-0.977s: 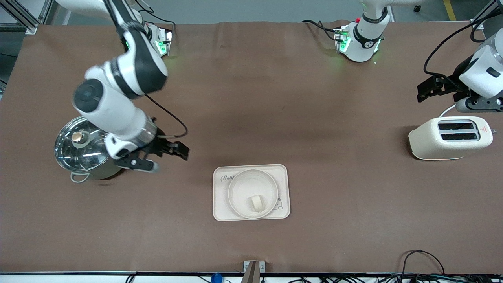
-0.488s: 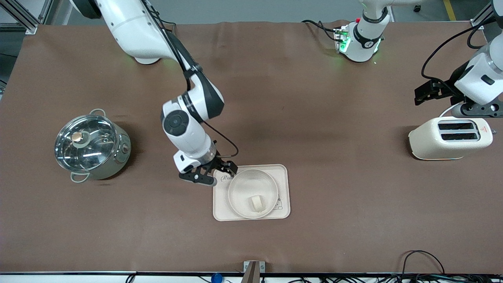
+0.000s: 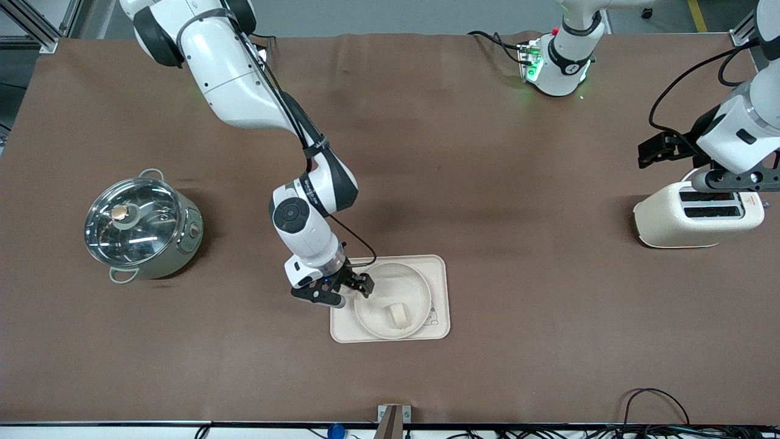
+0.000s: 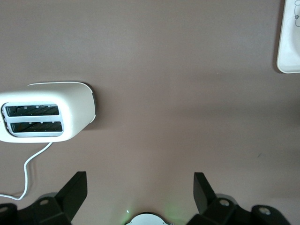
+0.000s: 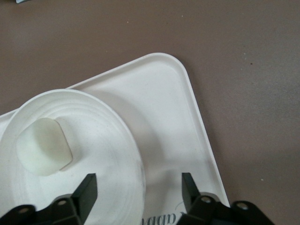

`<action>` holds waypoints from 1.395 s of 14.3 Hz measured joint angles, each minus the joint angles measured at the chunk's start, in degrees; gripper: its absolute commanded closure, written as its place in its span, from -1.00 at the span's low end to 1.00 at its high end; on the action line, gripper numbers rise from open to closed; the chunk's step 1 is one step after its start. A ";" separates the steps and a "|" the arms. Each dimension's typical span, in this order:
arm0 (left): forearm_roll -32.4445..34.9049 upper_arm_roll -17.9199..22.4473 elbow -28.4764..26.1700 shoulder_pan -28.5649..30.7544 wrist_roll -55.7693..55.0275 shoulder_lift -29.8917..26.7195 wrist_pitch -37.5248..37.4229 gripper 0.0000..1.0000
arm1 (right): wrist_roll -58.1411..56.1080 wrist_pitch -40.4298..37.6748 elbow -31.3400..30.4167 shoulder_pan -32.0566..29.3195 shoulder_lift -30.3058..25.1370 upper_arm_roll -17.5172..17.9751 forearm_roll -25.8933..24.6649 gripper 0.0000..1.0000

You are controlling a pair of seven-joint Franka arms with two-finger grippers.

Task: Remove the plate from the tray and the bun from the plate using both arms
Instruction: 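Lower the right gripper and grasp the white bowl's rim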

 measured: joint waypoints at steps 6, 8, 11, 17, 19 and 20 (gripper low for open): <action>0.00 0.00 0.00 0.01 0.00 0.32 -0.01 -1.00 | -0.86 4.07 0.74 -0.02 3.04 -0.06 0.00 0.99; 0.00 0.00 0.00 0.00 0.00 0.42 -0.03 -1.00 | -1.36 4.41 0.77 0.00 3.38 -0.06 0.00 0.99; 0.00 0.00 0.00 0.00 0.00 0.79 -0.03 -1.00 | -1.43 5.28 1.71 0.06 3.33 0.02 0.01 0.99; 0.00 0.00 0.02 0.00 0.00 0.85 -0.03 -1.00 | -1.34 9.70 -1.39 -2.68 0.43 6.62 0.31 0.99; 0.00 0.00 0.04 0.00 0.00 0.85 -0.03 -1.00 | -1.45 9.54 -6.33 -4.34 -4.37 8.53 0.31 0.99; 0.00 0.00 0.06 0.00 0.00 0.85 -0.03 -1.00 | -1.63 9.29 -9.89 -4.73 -7.55 8.96 0.31 0.99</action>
